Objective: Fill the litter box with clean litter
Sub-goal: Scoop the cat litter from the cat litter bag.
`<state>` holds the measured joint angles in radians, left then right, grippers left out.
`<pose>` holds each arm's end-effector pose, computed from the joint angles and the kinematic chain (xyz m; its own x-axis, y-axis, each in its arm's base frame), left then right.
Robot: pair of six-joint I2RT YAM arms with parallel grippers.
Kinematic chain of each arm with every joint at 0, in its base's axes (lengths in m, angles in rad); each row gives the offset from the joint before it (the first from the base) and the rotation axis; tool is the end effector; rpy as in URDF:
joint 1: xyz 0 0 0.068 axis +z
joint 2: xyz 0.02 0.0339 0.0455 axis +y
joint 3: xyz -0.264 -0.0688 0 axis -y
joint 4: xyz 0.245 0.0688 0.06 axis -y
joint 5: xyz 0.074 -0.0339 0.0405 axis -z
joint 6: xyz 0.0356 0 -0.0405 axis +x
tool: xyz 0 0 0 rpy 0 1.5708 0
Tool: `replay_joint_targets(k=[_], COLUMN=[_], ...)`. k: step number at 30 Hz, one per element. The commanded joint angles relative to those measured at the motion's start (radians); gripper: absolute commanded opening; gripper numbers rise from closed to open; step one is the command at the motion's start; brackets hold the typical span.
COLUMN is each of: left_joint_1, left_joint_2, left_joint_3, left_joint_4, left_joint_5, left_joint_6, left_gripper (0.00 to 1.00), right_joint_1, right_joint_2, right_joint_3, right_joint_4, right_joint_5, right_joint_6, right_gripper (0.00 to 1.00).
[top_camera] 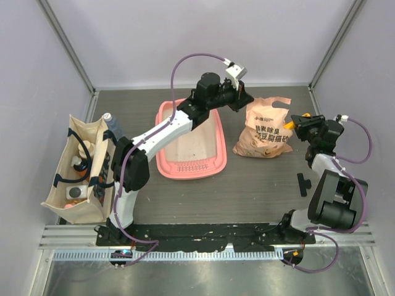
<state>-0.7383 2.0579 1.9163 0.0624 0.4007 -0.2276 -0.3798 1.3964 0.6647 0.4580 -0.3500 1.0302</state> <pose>0.3612 -0.3475 0.3632 -0.2617 -0.0427 -0.9642 0.8707 0.4205 -0.2550 0.2832 -0.0999 0.2254 -0.0935 0.9045 -0.4160 0.2367 0.4261 0.8732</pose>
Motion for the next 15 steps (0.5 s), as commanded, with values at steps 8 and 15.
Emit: replay_joint_targets(k=[8,15], left_joint_1=[0.005,0.005], left_joint_2=[-0.082,-0.087], left_joint_3=[0.032,0.04], left_joint_4=[0.008,0.01], left_joint_5=[-0.008,0.007], left_joint_6=[0.02,0.024], left_gripper=[0.0,0.0], right_joint_1=[-0.067,0.004], right_joint_2=[-0.129,-0.212], right_joint_3=[0.079,-0.006], right_joint_4=[-0.059,-0.039], right_joint_5=[0.103,0.12], right_joint_6=[0.008,-0.166], right_gripper=[0.01,0.01])
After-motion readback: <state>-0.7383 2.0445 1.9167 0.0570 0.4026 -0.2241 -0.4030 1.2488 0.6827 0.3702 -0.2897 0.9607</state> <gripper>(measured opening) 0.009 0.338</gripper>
